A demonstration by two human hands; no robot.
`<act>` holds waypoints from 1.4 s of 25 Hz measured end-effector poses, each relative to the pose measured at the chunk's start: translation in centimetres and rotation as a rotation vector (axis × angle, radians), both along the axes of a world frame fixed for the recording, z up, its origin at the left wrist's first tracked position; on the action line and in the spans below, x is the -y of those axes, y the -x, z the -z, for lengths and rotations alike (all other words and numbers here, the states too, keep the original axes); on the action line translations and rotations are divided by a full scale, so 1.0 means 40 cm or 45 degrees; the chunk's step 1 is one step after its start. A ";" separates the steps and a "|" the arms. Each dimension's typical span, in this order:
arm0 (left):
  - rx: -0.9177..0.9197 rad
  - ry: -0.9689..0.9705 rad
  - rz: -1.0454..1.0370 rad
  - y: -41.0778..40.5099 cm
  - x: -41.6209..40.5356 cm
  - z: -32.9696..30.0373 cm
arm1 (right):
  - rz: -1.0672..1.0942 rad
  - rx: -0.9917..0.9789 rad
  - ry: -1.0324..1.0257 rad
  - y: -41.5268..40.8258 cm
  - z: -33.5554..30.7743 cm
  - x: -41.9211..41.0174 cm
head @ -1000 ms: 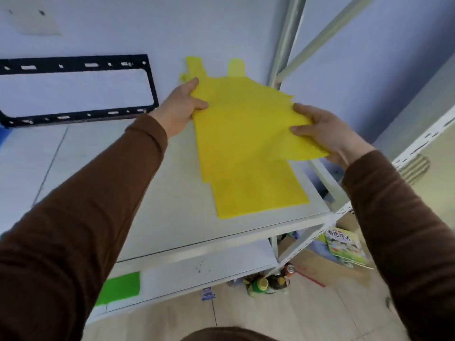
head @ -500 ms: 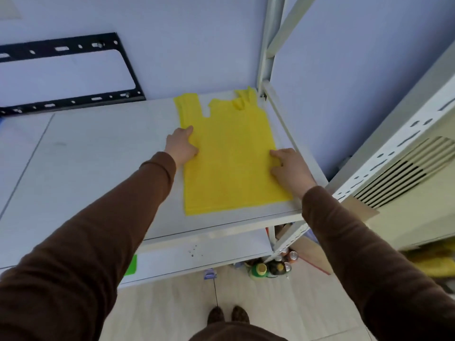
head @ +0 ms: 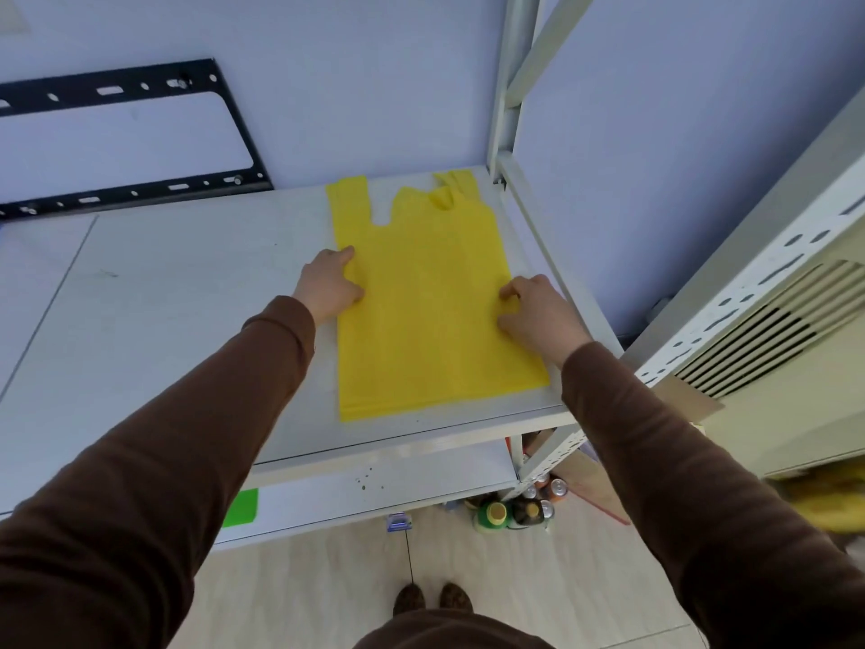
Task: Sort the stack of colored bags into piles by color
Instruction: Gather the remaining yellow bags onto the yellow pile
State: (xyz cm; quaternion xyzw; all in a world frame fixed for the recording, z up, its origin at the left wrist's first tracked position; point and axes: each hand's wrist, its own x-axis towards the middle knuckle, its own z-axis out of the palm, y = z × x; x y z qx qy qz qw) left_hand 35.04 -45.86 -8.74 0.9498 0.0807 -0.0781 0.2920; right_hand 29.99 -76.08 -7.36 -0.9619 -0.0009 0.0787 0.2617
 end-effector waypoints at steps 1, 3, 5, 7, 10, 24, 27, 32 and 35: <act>-0.007 -0.007 0.002 -0.002 -0.001 0.001 | 0.001 -0.020 0.020 -0.008 -0.006 -0.007; 0.004 -0.122 0.021 0.002 -0.003 0.000 | -0.024 -0.061 0.109 -0.028 -0.018 -0.018; 0.094 -0.298 0.054 0.025 -0.003 -0.032 | -0.075 -0.025 0.188 -0.044 -0.047 -0.015; 0.179 -0.258 0.190 0.068 0.003 -0.087 | -0.217 0.034 0.149 -0.035 -0.095 -0.001; 0.095 -0.239 0.624 0.186 0.026 -0.143 | -0.611 -0.027 0.224 0.042 -0.117 0.017; 0.264 -0.670 0.961 0.372 0.061 -0.049 | -0.839 0.183 0.502 0.155 0.007 0.083; 0.252 -0.683 0.942 0.374 0.064 -0.051 | -0.843 0.197 0.528 0.154 0.002 0.083; 0.282 -0.726 0.955 0.387 0.064 -0.045 | -0.819 0.212 0.567 0.164 0.006 0.076; 0.302 -0.739 0.959 0.395 0.070 -0.041 | -0.815 0.220 0.562 0.168 0.009 0.075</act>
